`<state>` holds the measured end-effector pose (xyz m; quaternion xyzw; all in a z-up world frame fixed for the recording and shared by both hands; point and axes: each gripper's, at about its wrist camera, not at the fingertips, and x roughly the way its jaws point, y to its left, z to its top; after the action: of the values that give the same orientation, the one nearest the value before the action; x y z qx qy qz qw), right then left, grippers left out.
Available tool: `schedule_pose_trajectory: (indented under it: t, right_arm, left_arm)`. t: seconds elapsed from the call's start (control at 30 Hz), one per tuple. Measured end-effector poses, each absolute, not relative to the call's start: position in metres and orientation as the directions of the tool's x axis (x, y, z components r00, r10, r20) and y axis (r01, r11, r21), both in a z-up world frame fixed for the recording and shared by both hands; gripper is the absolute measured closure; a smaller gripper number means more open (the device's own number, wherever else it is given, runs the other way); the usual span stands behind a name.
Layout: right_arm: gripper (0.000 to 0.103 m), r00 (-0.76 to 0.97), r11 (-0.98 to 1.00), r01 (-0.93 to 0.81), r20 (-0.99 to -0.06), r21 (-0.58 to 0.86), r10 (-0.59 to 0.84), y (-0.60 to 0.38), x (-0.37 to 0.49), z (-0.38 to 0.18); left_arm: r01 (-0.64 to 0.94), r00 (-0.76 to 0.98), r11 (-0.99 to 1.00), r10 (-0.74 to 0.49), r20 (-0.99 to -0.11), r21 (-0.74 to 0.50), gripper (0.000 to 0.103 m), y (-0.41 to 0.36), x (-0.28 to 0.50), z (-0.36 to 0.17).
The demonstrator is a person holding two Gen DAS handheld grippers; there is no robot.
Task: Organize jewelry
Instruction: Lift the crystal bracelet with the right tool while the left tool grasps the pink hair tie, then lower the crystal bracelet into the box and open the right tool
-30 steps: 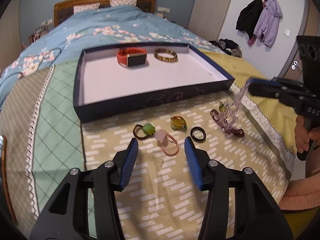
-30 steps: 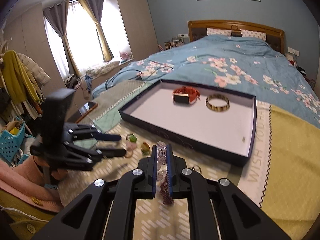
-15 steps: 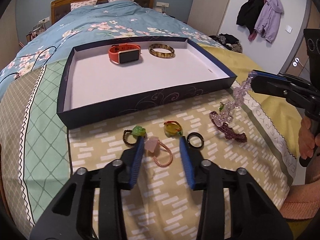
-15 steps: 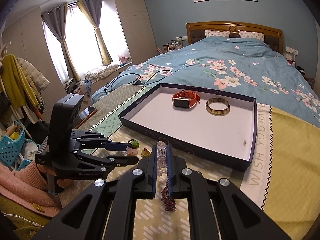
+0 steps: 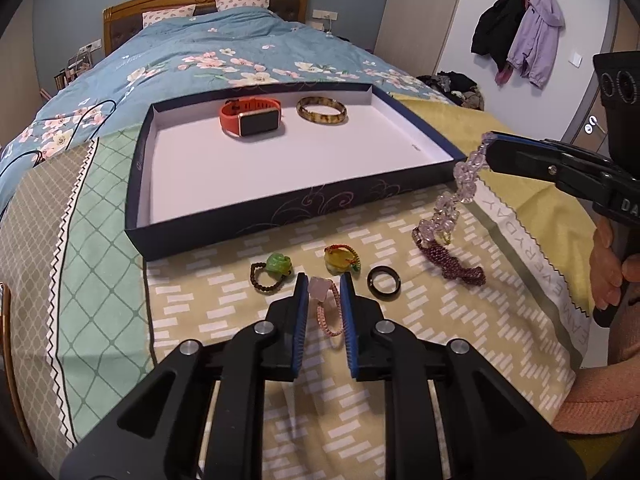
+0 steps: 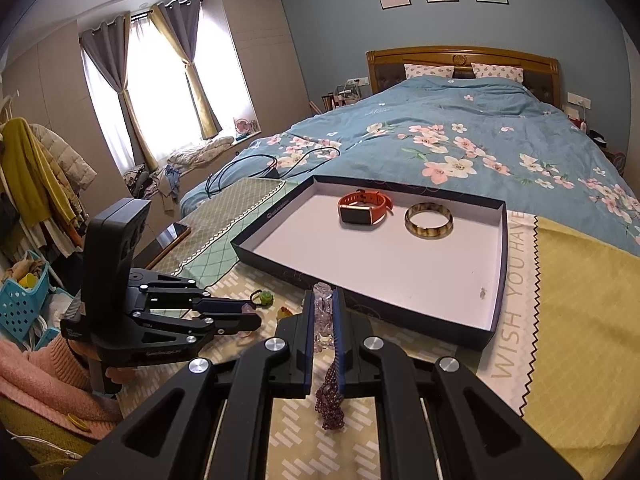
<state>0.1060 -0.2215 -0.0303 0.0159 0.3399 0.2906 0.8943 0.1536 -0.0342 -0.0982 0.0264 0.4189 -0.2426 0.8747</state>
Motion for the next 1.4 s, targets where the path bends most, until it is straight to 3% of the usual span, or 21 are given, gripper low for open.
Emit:
schedule_pose_trajectory:
  t: [0.6, 1.4]
  right_arm:
    - [0.096, 0.652, 0.849, -0.494, -0.566, 0.189, 0.505, -0.224, 0.134, -0.011]
    - [0.096, 0.640, 0.862, -0.463, -0.595, 0.207, 0.487, -0.214, 0.205, -0.022]
  left_arm:
    - [0.456, 0.619, 0.879, -0.426, -0.660, -0.138, 0.087, -0.025, 0.161, -0.051]
    - [0.444, 0.620, 0.888, -0.402, -0.674, -0.120, 0.087, -0.029, 0.224, -0.051]
